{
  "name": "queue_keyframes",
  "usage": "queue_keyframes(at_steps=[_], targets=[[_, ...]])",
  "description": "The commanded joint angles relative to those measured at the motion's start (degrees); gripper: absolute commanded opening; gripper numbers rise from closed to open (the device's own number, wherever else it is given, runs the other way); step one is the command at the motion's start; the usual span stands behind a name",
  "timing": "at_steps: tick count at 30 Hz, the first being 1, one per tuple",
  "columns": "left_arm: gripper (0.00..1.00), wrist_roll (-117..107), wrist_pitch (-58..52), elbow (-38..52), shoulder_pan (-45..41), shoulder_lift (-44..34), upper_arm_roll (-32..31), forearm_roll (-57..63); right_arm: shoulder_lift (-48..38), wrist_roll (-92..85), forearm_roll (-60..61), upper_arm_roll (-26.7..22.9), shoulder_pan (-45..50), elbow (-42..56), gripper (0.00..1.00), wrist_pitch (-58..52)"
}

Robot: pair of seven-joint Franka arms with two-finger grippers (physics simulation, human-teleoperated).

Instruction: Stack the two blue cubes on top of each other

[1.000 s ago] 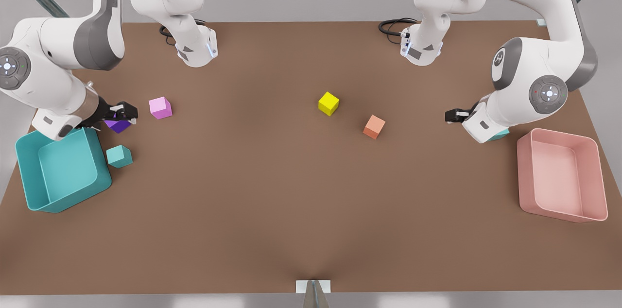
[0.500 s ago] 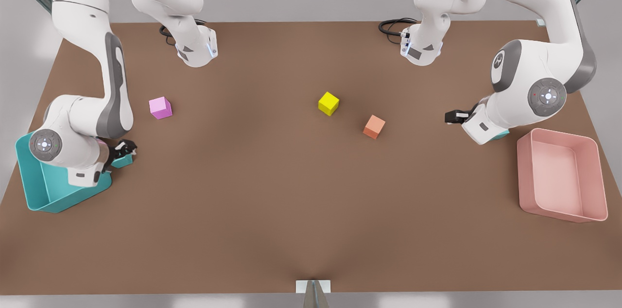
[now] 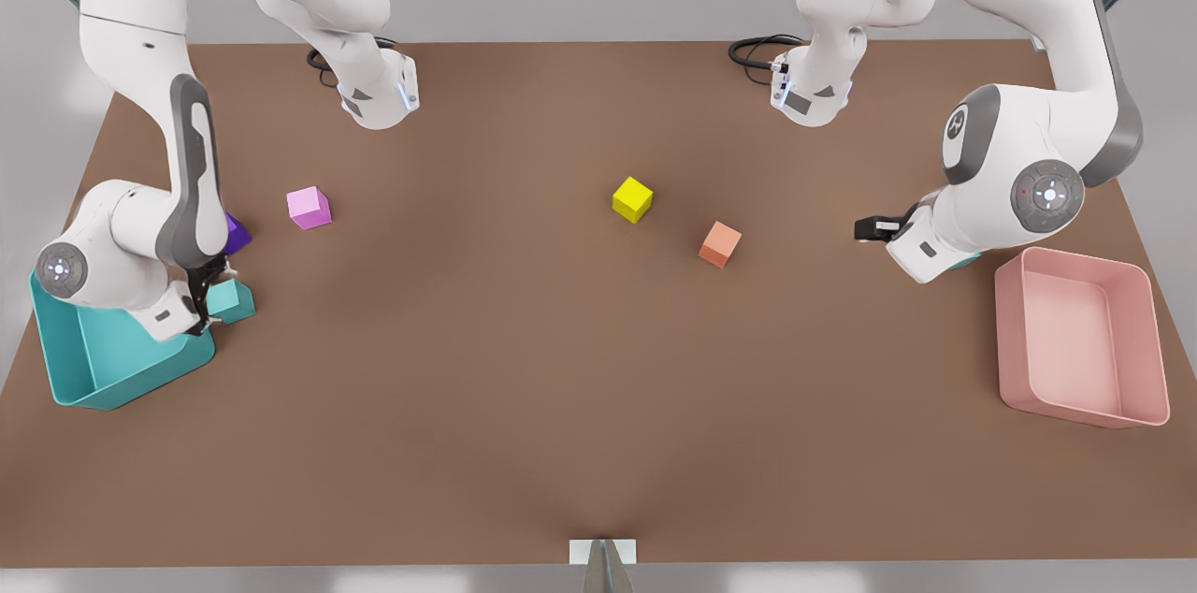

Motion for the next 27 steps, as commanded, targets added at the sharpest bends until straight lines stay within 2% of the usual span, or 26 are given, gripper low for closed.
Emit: queue_keyframes(at_steps=[1, 11, 27], targets=[[1.0, -0.2, -0.1, 0.0, 0.0, -0.1, 0.0, 0.0, -1.0, -37.5, 0.2, 0.0, -1.1, -3.2, 1.0, 9.5], [1.0, -0.2, -0.8, 0.0, 0.0, 0.2, 0.0, 0.0, -0.4, -37.3, 0.4, 0.0, -3.6, -9.1, 1.0, 20.4], [1.0, -0.1, -0.9, 0.0, 0.0, 0.4, 0.0, 0.0, 2.5, -42.4, 0.3, 0.0, -6.4, -12.3, 1.0, 27.9]])
